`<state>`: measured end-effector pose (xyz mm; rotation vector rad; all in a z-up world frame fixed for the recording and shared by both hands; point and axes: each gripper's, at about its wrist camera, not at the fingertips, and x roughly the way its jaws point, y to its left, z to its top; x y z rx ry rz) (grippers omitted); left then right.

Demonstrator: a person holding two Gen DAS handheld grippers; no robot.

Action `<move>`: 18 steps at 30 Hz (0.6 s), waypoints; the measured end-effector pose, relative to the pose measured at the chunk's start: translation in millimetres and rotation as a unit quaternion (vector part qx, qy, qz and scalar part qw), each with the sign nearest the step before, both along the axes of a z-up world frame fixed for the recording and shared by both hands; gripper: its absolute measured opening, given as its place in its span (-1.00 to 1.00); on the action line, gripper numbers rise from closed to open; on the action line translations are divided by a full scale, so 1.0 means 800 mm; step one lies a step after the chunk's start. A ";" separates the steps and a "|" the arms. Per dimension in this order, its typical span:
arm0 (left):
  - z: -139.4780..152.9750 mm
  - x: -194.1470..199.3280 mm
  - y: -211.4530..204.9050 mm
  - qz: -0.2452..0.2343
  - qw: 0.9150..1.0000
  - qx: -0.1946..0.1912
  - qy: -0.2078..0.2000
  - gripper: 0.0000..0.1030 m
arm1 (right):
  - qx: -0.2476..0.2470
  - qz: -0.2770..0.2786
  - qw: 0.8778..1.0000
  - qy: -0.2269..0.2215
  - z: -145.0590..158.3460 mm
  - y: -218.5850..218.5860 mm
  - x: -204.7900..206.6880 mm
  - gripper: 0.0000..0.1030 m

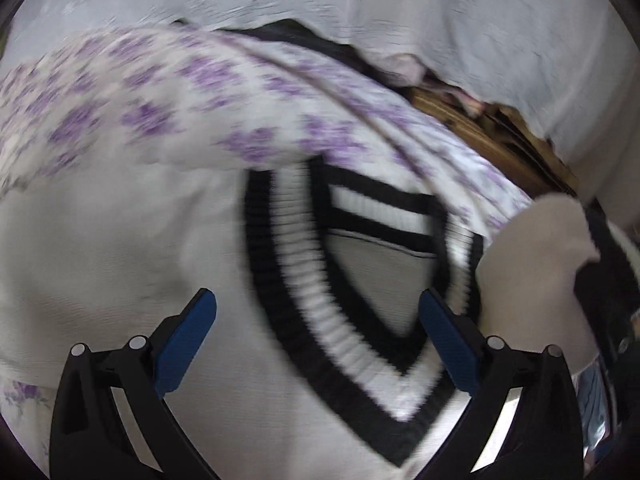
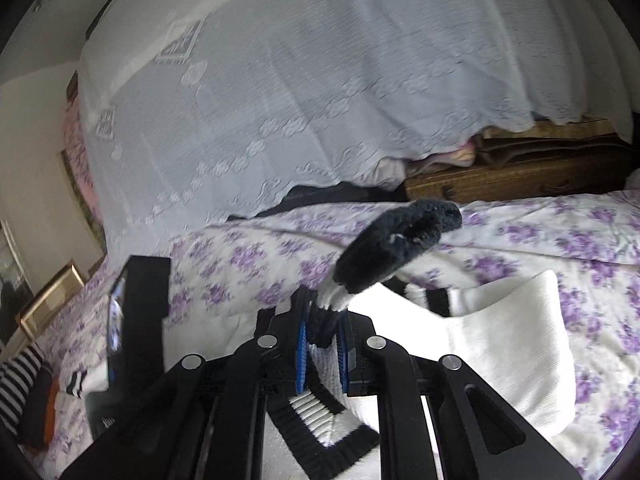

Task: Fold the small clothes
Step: 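Fold that sleeve across the sweater toward the collar with the right gripper, release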

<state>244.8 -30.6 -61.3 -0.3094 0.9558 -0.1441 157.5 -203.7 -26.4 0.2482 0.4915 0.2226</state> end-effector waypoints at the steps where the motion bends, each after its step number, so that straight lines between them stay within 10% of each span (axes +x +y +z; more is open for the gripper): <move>1: -0.005 0.003 0.009 0.009 1.000 -0.006 0.007 0.92 | -0.005 0.005 1.000 0.006 -0.004 0.004 0.003 -0.75; 9: -0.006 -0.001 0.033 0.024 1.000 -0.017 0.006 0.91 | -0.005 0.063 0.996 0.065 -0.033 0.015 0.022 -0.47; 11: -0.001 -0.004 0.043 0.036 0.999 -0.010 0.000 0.91 | -0.017 0.089 0.992 0.087 -0.043 0.021 0.025 0.43; 18: 0.006 -0.016 0.055 -0.002 0.998 -0.066 0.013 0.91 | -0.139 0.184 0.970 0.081 -0.039 0.061 -0.017 0.47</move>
